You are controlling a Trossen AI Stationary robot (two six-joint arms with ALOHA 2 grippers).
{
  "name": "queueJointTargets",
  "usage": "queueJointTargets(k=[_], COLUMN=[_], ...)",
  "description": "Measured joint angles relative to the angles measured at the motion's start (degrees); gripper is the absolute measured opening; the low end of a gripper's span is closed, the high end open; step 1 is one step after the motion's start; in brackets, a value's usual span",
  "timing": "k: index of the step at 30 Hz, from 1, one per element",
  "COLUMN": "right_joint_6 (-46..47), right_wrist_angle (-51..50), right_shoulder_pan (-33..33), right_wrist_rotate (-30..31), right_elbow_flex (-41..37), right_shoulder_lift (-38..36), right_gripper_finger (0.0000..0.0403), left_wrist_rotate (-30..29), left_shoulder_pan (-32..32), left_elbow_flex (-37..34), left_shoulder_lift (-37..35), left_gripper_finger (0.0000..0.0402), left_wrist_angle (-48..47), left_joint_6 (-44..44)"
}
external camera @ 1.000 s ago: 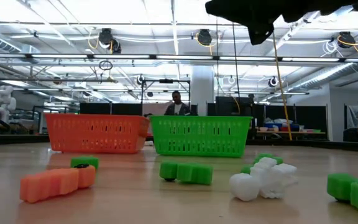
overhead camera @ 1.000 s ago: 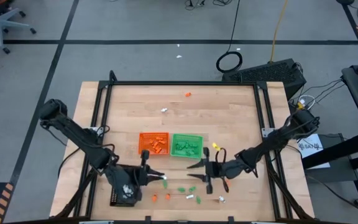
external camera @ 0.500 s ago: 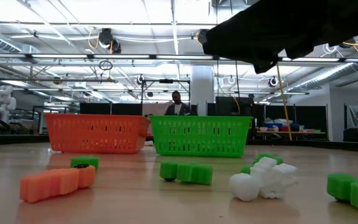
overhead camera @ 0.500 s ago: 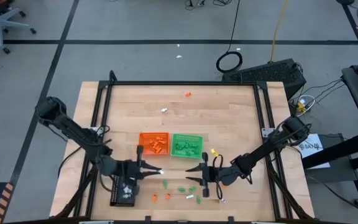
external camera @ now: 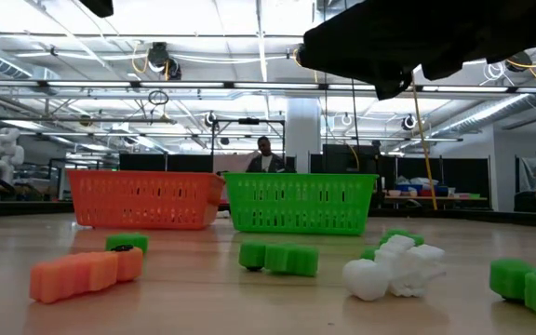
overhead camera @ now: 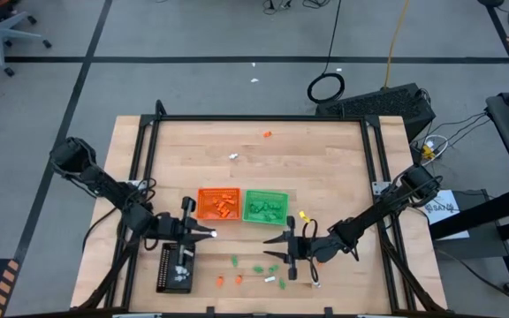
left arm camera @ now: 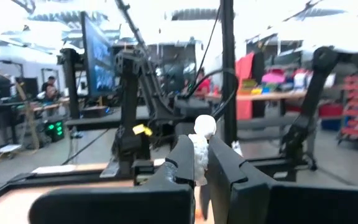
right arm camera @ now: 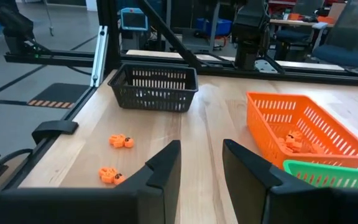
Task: Sort Halloween decoration
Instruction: Put the white skeleton toy into the black bin
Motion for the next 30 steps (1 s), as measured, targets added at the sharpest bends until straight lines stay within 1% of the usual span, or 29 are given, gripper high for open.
queueJointTargets(k=[4,30], right_joint_6=[-0.05,-0.05], right_wrist_angle=[-0.04,-0.07], right_shoulder_pan=[-0.11,-0.18], right_wrist_rotate=[-0.02,-0.02], right_elbow_flex=[0.0,0.0], right_shoulder_lift=[0.01,0.0], right_gripper_finger=[0.0102,0.0102], left_wrist_rotate=[0.65,0.54], left_shoulder_pan=[0.0,-0.22], left_elbow_flex=[-1.19,-1.19], left_shoulder_lift=[0.02,0.07], left_gripper_finger=[0.0015,0.002], left_wrist_angle=[2.44,0.52], left_joint_6=[0.15,-0.78])
